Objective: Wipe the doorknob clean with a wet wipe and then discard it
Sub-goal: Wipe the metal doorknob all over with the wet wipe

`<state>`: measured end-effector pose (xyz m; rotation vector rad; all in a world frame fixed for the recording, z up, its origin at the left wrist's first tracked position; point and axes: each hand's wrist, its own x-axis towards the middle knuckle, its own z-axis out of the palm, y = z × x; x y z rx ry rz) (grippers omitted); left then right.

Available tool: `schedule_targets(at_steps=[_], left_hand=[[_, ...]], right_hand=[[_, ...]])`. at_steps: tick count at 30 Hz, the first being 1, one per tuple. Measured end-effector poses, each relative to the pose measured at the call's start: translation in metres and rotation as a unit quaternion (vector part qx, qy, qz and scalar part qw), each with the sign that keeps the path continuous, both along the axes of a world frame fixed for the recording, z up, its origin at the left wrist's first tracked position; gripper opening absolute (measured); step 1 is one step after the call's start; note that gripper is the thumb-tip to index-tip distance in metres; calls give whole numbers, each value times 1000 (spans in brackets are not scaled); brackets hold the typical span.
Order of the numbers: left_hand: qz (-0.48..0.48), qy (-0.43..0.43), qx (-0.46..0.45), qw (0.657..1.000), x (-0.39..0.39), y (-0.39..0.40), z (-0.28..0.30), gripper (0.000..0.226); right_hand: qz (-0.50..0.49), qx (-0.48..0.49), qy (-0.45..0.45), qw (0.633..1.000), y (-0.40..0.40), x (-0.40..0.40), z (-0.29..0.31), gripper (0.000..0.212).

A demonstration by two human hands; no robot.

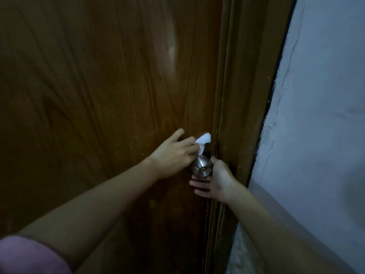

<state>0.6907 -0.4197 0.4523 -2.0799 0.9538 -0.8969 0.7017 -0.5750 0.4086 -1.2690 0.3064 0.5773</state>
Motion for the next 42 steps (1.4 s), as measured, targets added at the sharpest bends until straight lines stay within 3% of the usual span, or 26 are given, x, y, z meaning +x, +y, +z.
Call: schedule_targets(at_steps=[3, 5, 9, 12, 17, 20, 24, 27, 33, 36, 39, 42], left_hand=[[17, -10, -125, 992, -5, 2, -29, 28], [38, 18, -251, 967, -8, -1, -47, 28], [103, 120, -459, 874, -23, -19, -68, 14], [147, 187, -561, 793, -29, -31, -83, 22], [99, 261, -558, 781, -33, -28, -96, 25], [42, 306, -597, 741, -36, -22, -90, 36], [44, 291, -649, 702, -33, -13, -81, 35], [55, 287, -653, 698, -33, -6, -77, 32], [55, 293, -645, 704, -31, -3, -74, 29], [53, 291, -641, 708, -30, -1, -71, 28], [53, 296, -640, 707, -33, 1, -70, 28], [51, 301, -645, 700, -35, 1, -68, 28]], right_hand=[[-15, 21, 14, 1000, 3, -7, -2, 55], [-29, 45, 29, 998, 8, -11, -5, 58], [-64, 111, 45, 991, 16, -20, -15, 62], [-82, 140, 41, 986, 17, -24, -25, 57], [-74, 204, 7, 976, 5, -20, -26, 55], [-86, 219, 3, 972, 3, -22, -18, 59], [-146, 260, 3, 955, 2, -22, -8, 54], [-191, 258, -28, 947, -1, -20, -1, 50], [-125, 114, -100, 980, 3, -19, 10, 45], [-101, -55, -136, 984, 12, -9, 5, 55], [-85, -154, -240, 955, 16, -18, -1, 41], [-53, -200, -430, 879, 16, -29, 3, 35]])
